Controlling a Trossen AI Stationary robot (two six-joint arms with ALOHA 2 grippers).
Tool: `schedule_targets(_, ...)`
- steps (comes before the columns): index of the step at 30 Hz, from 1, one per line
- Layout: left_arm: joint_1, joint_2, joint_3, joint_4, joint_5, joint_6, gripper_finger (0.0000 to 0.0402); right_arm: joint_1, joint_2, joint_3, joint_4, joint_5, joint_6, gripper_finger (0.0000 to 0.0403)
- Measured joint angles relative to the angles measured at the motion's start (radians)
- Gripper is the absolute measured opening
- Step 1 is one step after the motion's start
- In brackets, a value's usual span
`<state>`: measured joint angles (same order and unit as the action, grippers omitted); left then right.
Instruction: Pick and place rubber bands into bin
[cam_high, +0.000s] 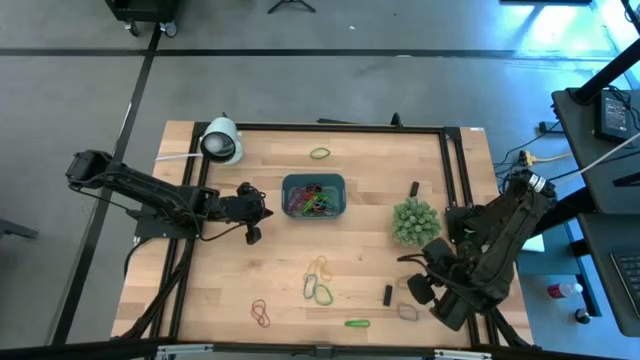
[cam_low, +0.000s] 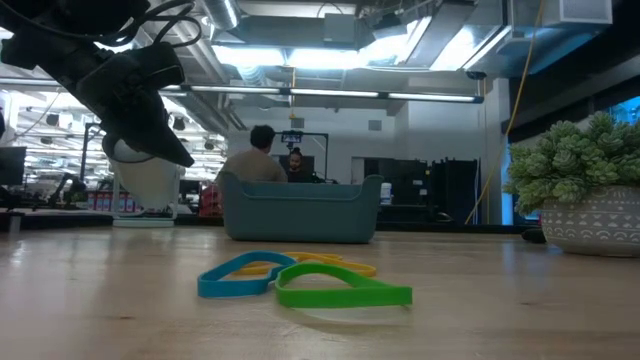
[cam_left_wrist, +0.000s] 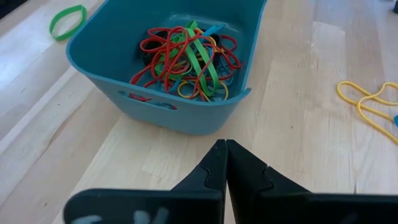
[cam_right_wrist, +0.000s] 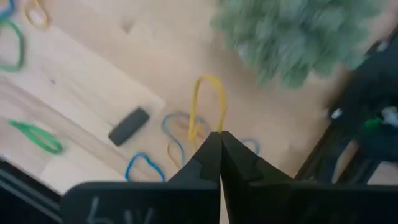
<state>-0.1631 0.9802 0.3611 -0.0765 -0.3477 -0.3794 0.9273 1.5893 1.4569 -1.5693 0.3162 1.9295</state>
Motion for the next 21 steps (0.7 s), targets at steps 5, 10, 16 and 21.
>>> schedule_targets(5, 0.000, 0.000, 0.000, 0.000, 0.000, 0.000, 0.0005, -0.011, -0.003, 0.036, 0.000, 0.100, -0.054, 0.0001)
schedule_targets(10, 0.000, 0.000, 0.000, 0.000, -0.001, 0.000, 0.0001, -0.056, -0.004, 0.036, 0.000, 0.152, -0.104, 0.0001)
schedule_targets(16, 0.000, 0.000, 0.000, 0.002, -0.002, 0.000, 0.0005, -0.163, -0.004, 0.036, 0.015, 0.190, -0.267, 0.0001)
schedule_targets(21, 0.000, 0.000, 0.000, 0.006, -0.002, 0.008, 0.0001, -0.308, -0.004, 0.036, 0.140, 0.191, -0.567, 0.0001)
